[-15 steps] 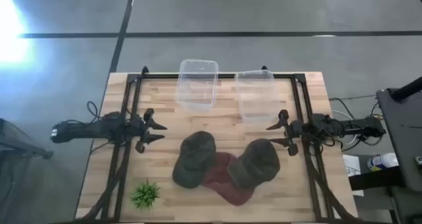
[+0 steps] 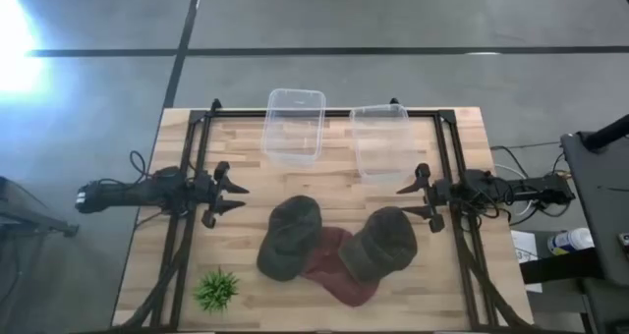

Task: Pick & Place hat

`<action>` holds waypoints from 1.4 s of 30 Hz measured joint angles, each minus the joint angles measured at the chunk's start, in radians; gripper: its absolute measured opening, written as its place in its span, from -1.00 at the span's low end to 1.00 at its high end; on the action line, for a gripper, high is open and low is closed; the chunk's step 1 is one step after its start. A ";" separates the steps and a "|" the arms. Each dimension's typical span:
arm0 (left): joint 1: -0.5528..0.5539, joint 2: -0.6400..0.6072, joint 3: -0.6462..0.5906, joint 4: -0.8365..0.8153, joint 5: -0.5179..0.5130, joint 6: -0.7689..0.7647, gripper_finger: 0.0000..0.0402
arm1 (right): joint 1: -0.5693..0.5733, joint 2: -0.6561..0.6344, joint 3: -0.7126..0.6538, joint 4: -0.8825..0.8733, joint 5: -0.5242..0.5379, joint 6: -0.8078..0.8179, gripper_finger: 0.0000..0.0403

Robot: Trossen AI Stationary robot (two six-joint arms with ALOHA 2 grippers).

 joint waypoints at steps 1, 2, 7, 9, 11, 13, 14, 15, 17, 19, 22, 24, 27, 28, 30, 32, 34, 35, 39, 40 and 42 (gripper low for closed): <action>0.000 0.000 0.000 0.000 0.000 0.000 -0.22 | 0.000 0.000 0.000 0.000 0.000 0.000 0.09; 0.000 0.000 0.000 0.000 0.000 0.000 -0.22 | 0.000 0.000 0.000 0.000 0.000 0.000 0.09; 0.000 0.000 0.000 0.000 0.000 0.000 -0.22 | 0.000 0.000 0.000 0.000 0.000 0.000 0.09; 0.000 0.000 0.000 0.000 0.000 0.000 -0.22 | 0.000 0.000 0.000 0.000 0.000 0.000 0.09; 0.000 0.000 0.000 0.000 0.000 0.000 -0.22 | 0.000 0.000 0.000 0.000 0.000 0.000 0.09; 0.000 0.000 0.000 0.000 0.000 0.000 -0.22 | 0.000 0.000 0.000 0.000 0.000 0.000 0.09; 0.000 0.000 0.000 0.000 0.000 0.000 -0.22 | 0.000 0.000 0.000 0.000 0.000 0.000 0.09; 0.000 0.000 0.000 0.000 0.000 0.000 -0.22 | 0.000 0.000 0.000 0.000 0.000 0.000 0.09; 0.000 0.000 0.000 0.000 0.000 0.000 -0.22 | 0.000 0.000 0.000 0.000 0.000 0.000 0.09; 0.000 0.000 0.000 0.000 0.000 0.000 -0.22 | 0.000 0.000 0.000 0.000 0.000 0.000 0.09; 0.000 0.000 0.000 0.000 0.000 0.000 -0.22 | 0.000 0.000 0.000 0.000 0.000 0.000 0.09; 0.000 0.000 0.000 0.000 0.000 0.000 -0.22 | 0.000 0.000 0.000 0.000 0.000 0.000 0.09; 0.000 0.000 0.000 0.000 0.000 0.000 -0.22 | 0.000 0.000 0.000 0.000 0.000 -0.014 0.09; 0.000 0.000 0.000 0.000 0.000 0.000 -0.22 | 0.000 0.000 0.000 0.000 0.000 -0.046 0.09; 0.000 0.000 0.000 0.000 0.000 0.000 -0.22 | 0.000 0.000 0.000 0.000 0.000 -0.126 0.09; 0.000 0.000 0.000 0.000 0.000 0.000 -0.22 | 0.000 0.000 0.000 0.000 0.000 -0.165 0.09; 0.000 0.000 0.000 0.000 0.000 0.000 -0.22 | 0.000 0.000 0.000 0.000 0.000 -0.167 0.09; 0.000 0.000 0.000 0.000 0.000 0.000 -0.22 | 0.000 0.000 0.000 0.000 0.001 -0.156 0.09; 0.000 0.000 0.000 0.000 0.000 0.000 -0.22 | 0.000 0.000 0.000 0.000 0.001 -0.096 0.09; 0.000 0.000 0.000 0.000 0.000 0.000 -0.22 | 0.000 -0.001 0.000 0.000 0.001 -0.081 0.09; 0.000 0.000 0.000 0.000 0.000 0.000 -0.22 | 0.000 -0.001 0.000 0.000 0.000 -0.048 0.09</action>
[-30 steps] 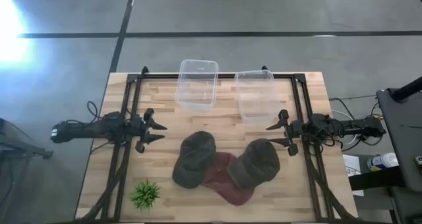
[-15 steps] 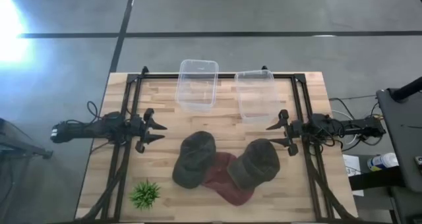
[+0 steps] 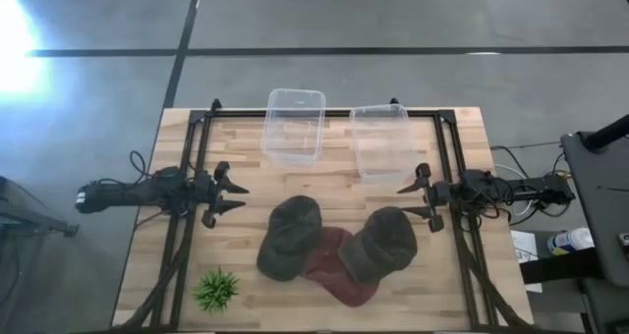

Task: Pick & Place hat
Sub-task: Put the left black cap into the right transparent bin

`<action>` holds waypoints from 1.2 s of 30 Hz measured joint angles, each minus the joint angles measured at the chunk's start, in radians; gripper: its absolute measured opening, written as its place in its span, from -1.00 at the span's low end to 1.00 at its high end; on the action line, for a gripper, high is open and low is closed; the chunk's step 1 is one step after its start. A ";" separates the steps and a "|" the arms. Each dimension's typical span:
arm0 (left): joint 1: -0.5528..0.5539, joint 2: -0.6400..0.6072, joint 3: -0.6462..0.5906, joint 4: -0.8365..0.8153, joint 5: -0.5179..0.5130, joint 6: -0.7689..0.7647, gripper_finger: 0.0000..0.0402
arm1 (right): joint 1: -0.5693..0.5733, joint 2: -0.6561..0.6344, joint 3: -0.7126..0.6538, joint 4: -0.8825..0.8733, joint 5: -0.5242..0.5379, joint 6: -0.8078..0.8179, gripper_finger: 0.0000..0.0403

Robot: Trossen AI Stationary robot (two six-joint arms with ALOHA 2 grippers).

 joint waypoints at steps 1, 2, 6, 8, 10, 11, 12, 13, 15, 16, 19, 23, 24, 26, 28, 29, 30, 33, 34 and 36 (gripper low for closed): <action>0.000 0.000 0.000 0.000 0.000 0.000 -0.22 | 0.000 0.000 0.000 0.000 0.000 0.024 0.09; 0.000 0.000 0.000 0.000 0.000 0.000 -0.22 | 0.000 0.000 0.000 0.000 0.000 0.058 0.09; 0.000 0.000 0.000 0.000 0.000 0.000 -0.22 | 0.000 -0.001 0.004 0.029 -0.002 0.265 0.09; 0.000 0.000 0.000 0.000 0.000 0.000 -0.22 | 0.000 -0.001 0.004 0.041 -0.006 0.340 0.09; 0.000 0.000 0.000 0.000 0.000 0.000 -0.22 | 0.000 -0.001 0.003 0.061 -0.008 0.428 0.09; 0.000 0.000 0.000 0.000 0.000 0.000 -0.22 | 0.000 0.000 0.001 0.078 -0.005 0.470 0.09; 0.000 0.000 0.000 0.000 0.000 0.000 -0.22 | 0.000 0.001 -0.001 0.100 -0.003 0.509 0.09; 0.000 0.000 0.000 0.000 0.000 0.000 -0.22 | 0.000 0.002 -0.001 0.137 -0.002 0.545 0.09; 0.000 0.000 0.000 0.000 0.000 0.000 -0.22 | 0.000 0.001 0.000 0.210 0.002 0.601 0.09; 0.000 0.000 0.000 0.000 0.000 0.000 -0.22 | 0.000 0.000 0.001 0.231 0.002 0.621 0.09; 0.000 0.000 0.000 0.000 0.000 0.000 -0.22 | 0.000 0.002 -0.001 0.259 0.002 0.657 0.09; 0.000 0.000 0.000 0.000 0.000 0.000 -0.22 | 0.000 0.000 0.000 0.294 0.007 0.737 0.09; 0.000 0.000 0.000 0.000 0.000 0.000 -0.22 | 0.000 0.001 -0.001 0.299 0.020 0.763 0.09; 0.000 0.000 0.000 0.000 0.000 0.000 -0.22 | 0.000 0.002 -0.001 0.329 0.068 0.833 0.09; 0.000 0.000 0.000 0.000 0.000 0.000 -0.22 | 0.000 0.001 -0.001 0.384 0.136 0.904 0.09; 0.000 0.000 0.000 0.000 0.000 0.000 -0.22 | 0.000 0.001 -0.001 0.407 0.171 0.941 0.09; 0.000 0.000 0.000 0.000 0.000 0.000 -0.22 | 0.000 0.002 -0.001 0.429 0.202 0.971 0.09; 0.000 0.000 0.000 0.000 0.000 0.000 -0.22 | 0.000 0.004 -0.001 0.495 0.288 0.954 0.09; 0.000 0.000 0.000 0.000 0.000 0.000 -0.22 | 0.000 0.007 -0.001 0.517 0.307 0.935 0.09; 0.000 0.000 0.000 0.000 0.000 0.000 -0.22 | 0.000 0.012 0.000 0.558 0.310 0.898 0.09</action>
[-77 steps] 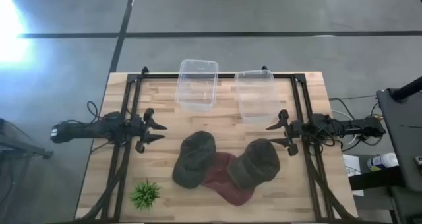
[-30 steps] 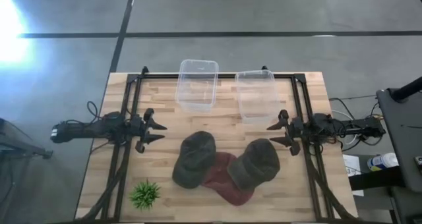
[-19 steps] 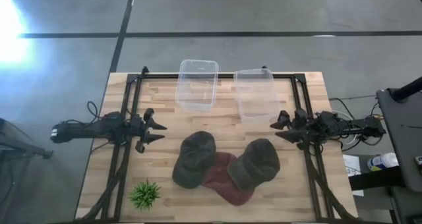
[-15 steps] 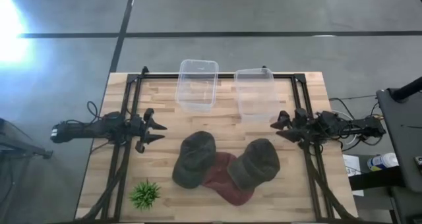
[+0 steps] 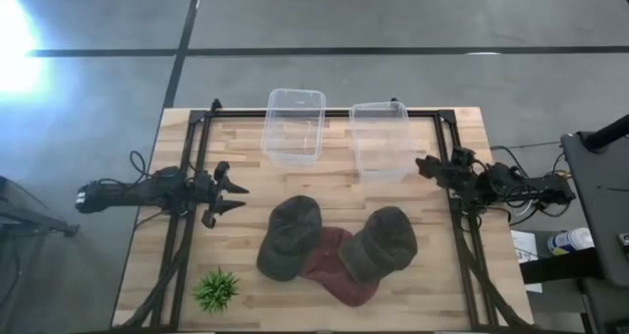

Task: Pick & Place hat
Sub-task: Put the left black cap into the right transparent bin

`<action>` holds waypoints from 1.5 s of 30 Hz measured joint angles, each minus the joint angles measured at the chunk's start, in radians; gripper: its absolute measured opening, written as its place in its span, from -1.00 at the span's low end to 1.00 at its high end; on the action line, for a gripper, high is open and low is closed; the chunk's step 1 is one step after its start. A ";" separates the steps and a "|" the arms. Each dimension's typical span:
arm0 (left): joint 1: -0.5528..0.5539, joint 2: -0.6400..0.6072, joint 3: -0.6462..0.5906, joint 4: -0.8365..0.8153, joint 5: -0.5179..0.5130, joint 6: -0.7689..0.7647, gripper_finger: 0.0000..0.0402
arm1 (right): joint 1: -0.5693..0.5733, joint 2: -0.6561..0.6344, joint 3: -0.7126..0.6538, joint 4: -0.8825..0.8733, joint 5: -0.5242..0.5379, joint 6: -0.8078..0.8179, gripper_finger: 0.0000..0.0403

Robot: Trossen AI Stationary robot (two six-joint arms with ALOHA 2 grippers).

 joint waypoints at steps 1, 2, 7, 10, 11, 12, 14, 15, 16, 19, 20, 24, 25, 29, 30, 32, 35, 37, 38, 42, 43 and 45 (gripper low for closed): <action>0.000 0.000 0.000 0.000 0.000 0.000 -0.22 | 0.000 0.004 0.000 0.022 -0.012 -0.010 0.09; 0.000 0.000 0.000 0.000 0.000 0.000 -0.22 | 0.000 0.008 0.000 0.045 -0.025 -0.014 0.09; 0.000 0.000 0.000 0.000 0.000 0.000 -0.22 | 0.002 0.078 0.026 0.101 -0.098 -0.003 0.09; 0.000 0.000 0.000 0.000 0.000 0.000 -0.22 | 0.005 0.184 0.087 0.095 -0.162 0.055 0.09; 0.000 0.000 0.000 -0.001 0.000 0.000 -0.22 | 0.005 0.228 0.112 0.094 -0.186 0.073 0.09; 0.000 0.000 0.000 -0.001 0.000 0.000 -0.22 | 0.005 0.275 0.138 0.091 -0.211 0.088 0.09; 0.000 0.000 0.000 0.001 0.000 0.006 -0.22 | 0.005 0.376 0.197 0.085 -0.260 0.112 0.09; 0.000 0.000 0.000 0.002 0.000 0.013 -0.22 | 0.005 0.426 0.227 0.080 -0.285 0.126 0.09; 0.000 0.000 0.000 0.002 0.000 0.014 -0.22 | 0.005 0.477 0.261 0.065 -0.316 0.147 0.09; 0.000 0.001 0.000 0.009 0.001 0.000 -0.22 | 0.005 0.613 0.373 -0.093 -0.422 0.218 0.09; 0.000 0.001 0.000 0.011 0.002 -0.026 -0.22 | 0.005 0.652 0.410 -0.188 -0.455 0.240 0.09; 0.000 0.001 -0.001 0.069 0.003 -0.374 -0.22 | 0.015 0.792 0.561 -0.653 -0.499 0.305 0.09; 0.000 0.001 -0.001 0.109 0.003 -0.569 -0.22 | 0.021 0.824 0.599 -0.761 -0.500 0.311 0.09; 0.000 0.002 -0.001 0.261 -0.052 -1.380 -0.22 | 0.062 0.936 0.704 -1.083 -0.502 0.349 0.09; 0.000 0.003 -0.001 0.270 -0.080 -1.438 -0.22 | 0.075 0.960 0.723 -1.119 -0.502 0.364 0.09; 0.000 0.003 0.000 0.284 -0.122 -1.415 -0.22 | 0.103 1.003 0.749 -1.139 -0.502 0.400 0.09; 0.000 0.008 -0.001 0.276 -0.156 -1.276 -0.22 | 0.141 1.068 0.761 -1.085 -0.502 0.472 0.09; 0.000 0.012 -0.001 0.271 -0.207 -1.226 -0.22 | 0.159 1.111 0.762 -1.018 -0.501 0.521 0.09; 0.000 0.012 -0.001 0.268 -0.242 -1.219 -0.22 | 0.165 1.134 0.762 -0.989 -0.500 0.548 0.09; 0.000 0.013 0.000 0.283 -0.427 -1.221 -0.22 | 0.177 1.237 0.770 -0.907 -0.499 0.610 0.09; 0.000 0.012 0.000 0.297 -0.487 -1.212 -0.22 | 0.180 1.260 0.778 -0.882 -0.498 0.610 0.09; 0.000 0.013 0.000 0.340 -0.579 -1.186 -0.22 | 0.188 1.302 0.807 -0.846 -0.490 0.601 0.09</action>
